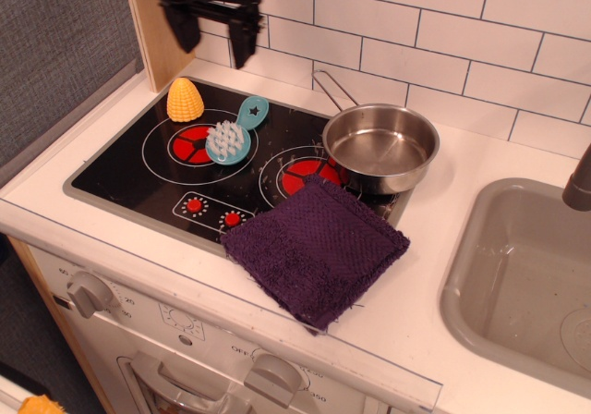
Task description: Take the corn out of the pot and put it to the left of the scrubber.
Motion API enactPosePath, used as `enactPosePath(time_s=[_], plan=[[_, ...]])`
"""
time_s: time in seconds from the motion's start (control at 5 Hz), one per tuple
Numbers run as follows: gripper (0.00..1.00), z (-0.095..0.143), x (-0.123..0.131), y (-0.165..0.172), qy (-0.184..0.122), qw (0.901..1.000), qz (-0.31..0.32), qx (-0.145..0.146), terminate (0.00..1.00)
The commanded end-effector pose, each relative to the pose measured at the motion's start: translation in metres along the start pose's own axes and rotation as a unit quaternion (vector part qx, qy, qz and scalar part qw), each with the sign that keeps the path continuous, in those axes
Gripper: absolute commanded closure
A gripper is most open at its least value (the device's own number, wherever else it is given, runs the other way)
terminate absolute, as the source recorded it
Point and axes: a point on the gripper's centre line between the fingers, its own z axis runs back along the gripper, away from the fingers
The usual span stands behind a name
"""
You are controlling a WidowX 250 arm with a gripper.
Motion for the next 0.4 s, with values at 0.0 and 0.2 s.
enactPosePath(time_s=[0.0,0.2], plan=[[0.00,0.0321,-0.0010,-0.0158,-0.031,0.9994,-0.016,0.001,0.00],[0.00,0.0321,-0.0010,-0.0158,-0.031,0.9994,-0.016,0.001,1.00]])
